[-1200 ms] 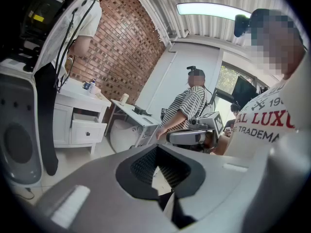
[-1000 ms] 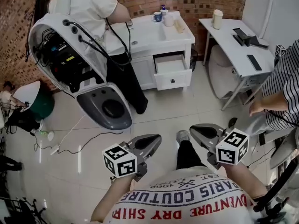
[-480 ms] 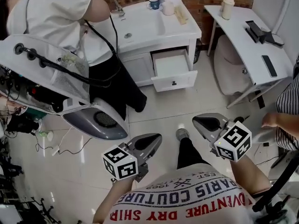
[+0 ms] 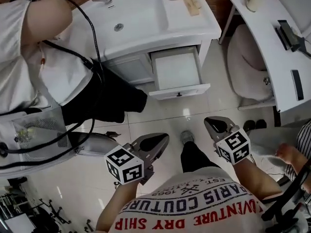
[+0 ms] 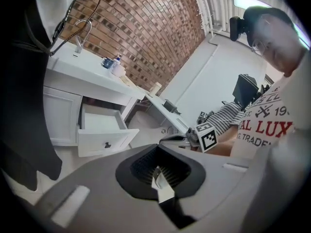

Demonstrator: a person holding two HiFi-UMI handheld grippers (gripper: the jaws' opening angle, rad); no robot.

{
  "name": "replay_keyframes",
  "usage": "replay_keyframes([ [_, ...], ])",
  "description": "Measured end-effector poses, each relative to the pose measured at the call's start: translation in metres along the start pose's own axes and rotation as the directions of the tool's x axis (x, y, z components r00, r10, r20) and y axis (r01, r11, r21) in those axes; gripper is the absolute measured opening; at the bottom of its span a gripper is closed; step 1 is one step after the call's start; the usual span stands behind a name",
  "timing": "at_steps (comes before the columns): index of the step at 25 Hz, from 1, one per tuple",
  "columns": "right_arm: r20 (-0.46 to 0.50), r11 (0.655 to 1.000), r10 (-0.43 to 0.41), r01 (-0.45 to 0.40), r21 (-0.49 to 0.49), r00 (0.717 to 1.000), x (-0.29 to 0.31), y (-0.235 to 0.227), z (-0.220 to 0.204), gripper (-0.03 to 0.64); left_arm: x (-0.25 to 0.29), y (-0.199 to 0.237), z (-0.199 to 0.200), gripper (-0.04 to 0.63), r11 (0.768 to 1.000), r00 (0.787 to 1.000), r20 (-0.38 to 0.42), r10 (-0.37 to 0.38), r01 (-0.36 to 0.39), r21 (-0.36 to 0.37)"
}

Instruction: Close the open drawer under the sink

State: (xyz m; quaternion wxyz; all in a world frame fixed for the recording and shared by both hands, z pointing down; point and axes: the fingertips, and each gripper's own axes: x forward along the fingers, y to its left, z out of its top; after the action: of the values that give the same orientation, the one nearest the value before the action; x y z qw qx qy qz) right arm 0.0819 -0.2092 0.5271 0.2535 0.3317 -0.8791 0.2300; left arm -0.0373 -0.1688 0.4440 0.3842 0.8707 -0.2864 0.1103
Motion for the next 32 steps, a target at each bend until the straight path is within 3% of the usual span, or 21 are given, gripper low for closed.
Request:
replay_keyframes([
  [13,-0.107,0.989,-0.08,0.092,0.112,0.991,0.116,-0.097,-0.05,0.006,0.062,0.085,0.004,-0.017,0.991,0.992,-0.117,0.035,-0.049,-0.122],
  [32,-0.123,0.948,-0.074,0.108,0.298,0.99,0.17,-0.159,-0.019,0.008,0.085,0.131,0.043,-0.017,0.983,0.993,-0.106,0.046,-0.064,-0.172],
])
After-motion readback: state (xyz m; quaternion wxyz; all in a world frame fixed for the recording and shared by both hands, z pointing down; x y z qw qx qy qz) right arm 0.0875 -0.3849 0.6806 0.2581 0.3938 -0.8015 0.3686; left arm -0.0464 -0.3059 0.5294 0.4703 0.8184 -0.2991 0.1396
